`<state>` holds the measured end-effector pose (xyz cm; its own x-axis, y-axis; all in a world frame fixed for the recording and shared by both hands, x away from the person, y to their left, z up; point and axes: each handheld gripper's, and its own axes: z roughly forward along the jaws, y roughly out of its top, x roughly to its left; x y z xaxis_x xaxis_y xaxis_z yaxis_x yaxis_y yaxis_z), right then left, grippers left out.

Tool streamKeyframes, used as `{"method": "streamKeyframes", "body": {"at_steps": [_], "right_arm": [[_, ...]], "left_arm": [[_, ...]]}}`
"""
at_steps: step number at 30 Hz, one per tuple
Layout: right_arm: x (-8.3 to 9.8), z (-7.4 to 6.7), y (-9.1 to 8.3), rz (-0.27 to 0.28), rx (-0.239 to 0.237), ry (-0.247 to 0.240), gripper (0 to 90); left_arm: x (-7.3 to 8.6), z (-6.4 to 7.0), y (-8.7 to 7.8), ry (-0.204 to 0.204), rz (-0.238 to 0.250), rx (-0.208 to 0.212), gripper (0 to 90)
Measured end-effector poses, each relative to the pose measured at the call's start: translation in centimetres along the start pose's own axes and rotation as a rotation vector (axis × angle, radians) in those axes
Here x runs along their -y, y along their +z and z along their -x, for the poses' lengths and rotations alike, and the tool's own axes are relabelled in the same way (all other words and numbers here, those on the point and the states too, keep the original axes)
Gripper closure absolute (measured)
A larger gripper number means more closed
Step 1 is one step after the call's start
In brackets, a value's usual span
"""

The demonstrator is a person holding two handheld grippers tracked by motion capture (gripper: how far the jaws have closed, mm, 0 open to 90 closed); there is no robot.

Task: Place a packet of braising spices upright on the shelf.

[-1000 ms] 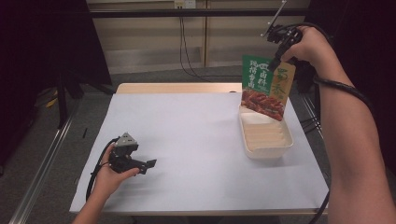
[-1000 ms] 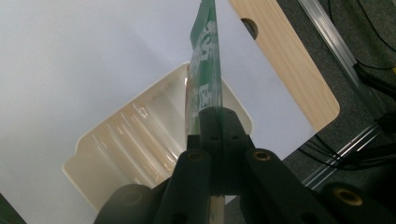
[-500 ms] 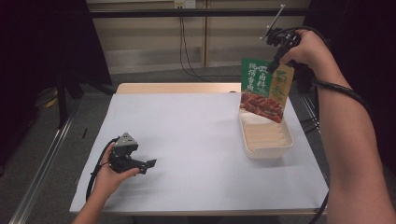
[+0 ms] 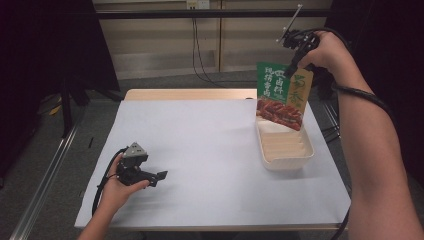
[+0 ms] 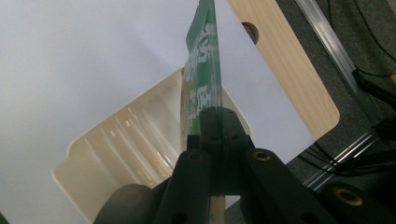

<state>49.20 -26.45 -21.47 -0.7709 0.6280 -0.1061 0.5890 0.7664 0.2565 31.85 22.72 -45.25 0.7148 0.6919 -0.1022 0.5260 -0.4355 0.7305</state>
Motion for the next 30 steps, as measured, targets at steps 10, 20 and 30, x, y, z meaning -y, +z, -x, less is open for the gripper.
{"method": "streamKeyframes", "body": {"at_steps": [10, 20, 30], "right_arm": [[0.2, 0.1, 1.3, -0.008, -0.009, -0.006, 90.0], [0.8, 0.2, 2.5, -0.012, -0.023, -0.006, 90.0], [1.0, -0.1, 2.8, -0.013, -0.036, 0.002, 90.0]], "left_arm": [[0.0, 0.1, 0.1, -0.004, 0.003, 0.005, 2.2], [0.0, 0.1, 0.1, 0.001, -0.001, 0.003, 2.2], [0.0, 0.2, 0.0, 0.004, -0.002, -0.002, 2.5]]}}
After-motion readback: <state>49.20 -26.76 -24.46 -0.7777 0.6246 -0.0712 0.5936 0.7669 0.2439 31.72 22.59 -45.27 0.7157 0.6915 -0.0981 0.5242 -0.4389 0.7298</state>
